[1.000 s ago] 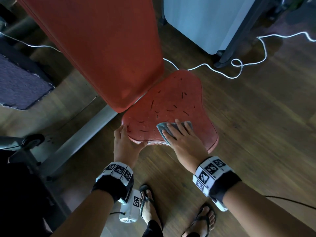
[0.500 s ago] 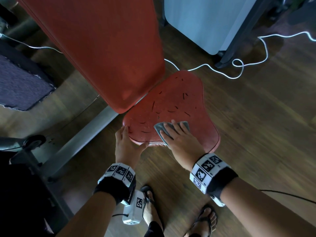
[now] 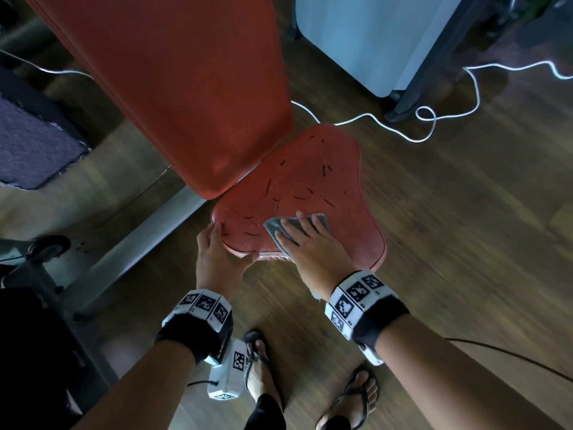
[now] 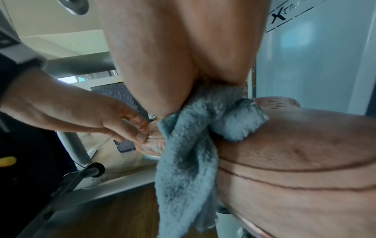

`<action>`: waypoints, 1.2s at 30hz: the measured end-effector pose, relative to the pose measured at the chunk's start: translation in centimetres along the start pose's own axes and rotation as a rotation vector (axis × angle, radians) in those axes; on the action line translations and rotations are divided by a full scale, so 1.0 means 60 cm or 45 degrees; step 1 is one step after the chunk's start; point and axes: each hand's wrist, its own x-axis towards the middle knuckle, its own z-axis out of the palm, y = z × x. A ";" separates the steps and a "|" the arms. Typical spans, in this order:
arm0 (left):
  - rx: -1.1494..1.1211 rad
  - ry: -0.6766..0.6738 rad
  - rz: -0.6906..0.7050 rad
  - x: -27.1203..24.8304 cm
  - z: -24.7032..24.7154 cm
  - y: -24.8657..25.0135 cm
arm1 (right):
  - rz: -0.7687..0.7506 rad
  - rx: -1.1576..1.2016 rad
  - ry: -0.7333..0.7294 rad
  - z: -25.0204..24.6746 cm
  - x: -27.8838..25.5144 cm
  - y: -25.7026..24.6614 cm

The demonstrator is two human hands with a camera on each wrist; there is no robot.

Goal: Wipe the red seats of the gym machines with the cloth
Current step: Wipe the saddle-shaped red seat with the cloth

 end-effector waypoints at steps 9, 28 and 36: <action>0.048 0.003 -0.009 0.002 0.003 -0.002 | 0.298 0.015 0.024 0.038 -0.089 0.078; 0.046 0.025 -0.013 0.001 0.009 -0.003 | 0.243 0.009 0.104 0.015 -0.015 0.105; 0.048 0.025 -0.016 0.002 0.009 -0.005 | 0.206 0.052 0.069 0.019 -0.046 0.136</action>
